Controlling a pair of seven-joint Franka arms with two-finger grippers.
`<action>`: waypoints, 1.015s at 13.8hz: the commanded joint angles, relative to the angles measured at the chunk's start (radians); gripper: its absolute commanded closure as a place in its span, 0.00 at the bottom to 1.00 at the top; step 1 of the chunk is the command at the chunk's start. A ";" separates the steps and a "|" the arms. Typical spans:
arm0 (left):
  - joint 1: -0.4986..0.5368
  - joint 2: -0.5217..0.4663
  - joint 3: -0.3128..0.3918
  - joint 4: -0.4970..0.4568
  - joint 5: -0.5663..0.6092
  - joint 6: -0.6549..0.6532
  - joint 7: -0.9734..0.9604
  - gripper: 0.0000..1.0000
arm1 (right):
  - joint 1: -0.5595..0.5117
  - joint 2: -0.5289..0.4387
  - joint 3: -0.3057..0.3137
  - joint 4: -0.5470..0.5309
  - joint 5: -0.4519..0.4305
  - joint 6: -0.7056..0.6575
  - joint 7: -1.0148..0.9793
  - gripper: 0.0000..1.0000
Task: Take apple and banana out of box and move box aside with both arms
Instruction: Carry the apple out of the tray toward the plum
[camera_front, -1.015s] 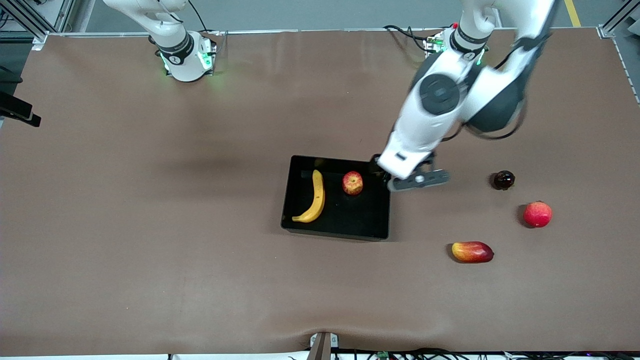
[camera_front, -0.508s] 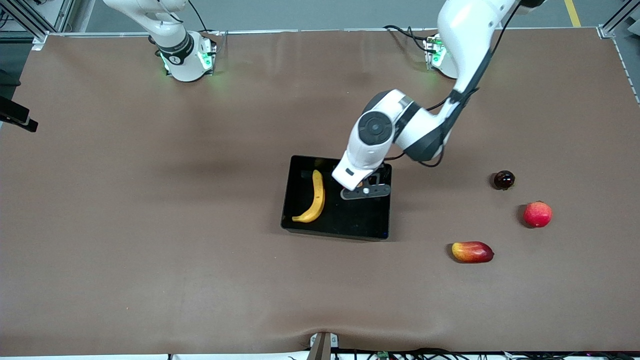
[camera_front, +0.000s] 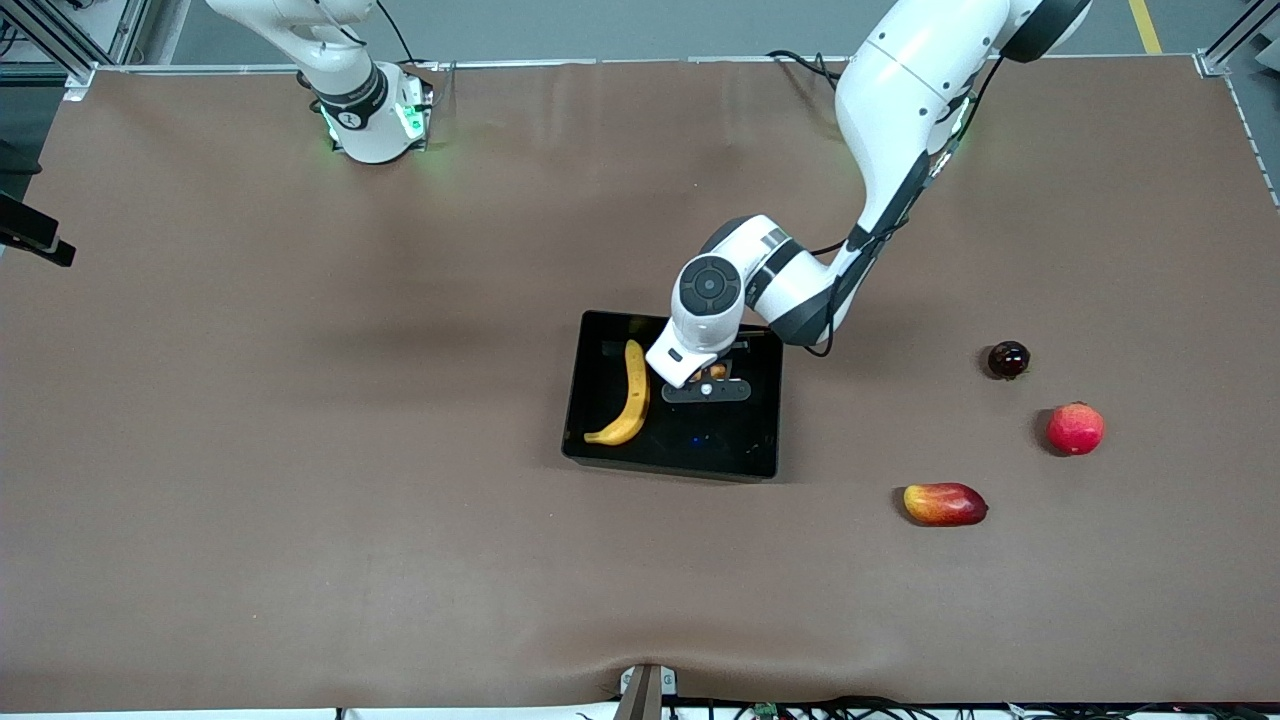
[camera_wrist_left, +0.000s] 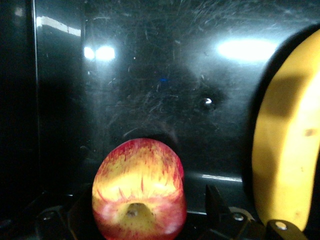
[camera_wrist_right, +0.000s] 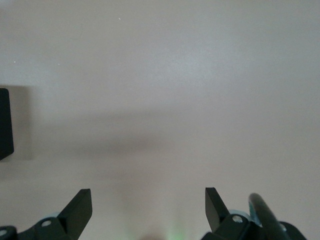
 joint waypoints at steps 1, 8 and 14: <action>-0.007 -0.011 0.005 0.003 0.026 -0.004 -0.018 0.56 | 0.006 0.029 0.013 0.005 0.005 0.015 -0.007 0.00; 0.079 -0.258 0.015 0.017 0.026 -0.116 -0.001 1.00 | 0.011 0.029 0.013 0.005 -0.001 0.018 -0.007 0.00; 0.315 -0.398 0.003 0.002 -0.024 -0.321 0.275 1.00 | 0.013 0.029 0.013 0.005 -0.004 0.017 -0.004 0.00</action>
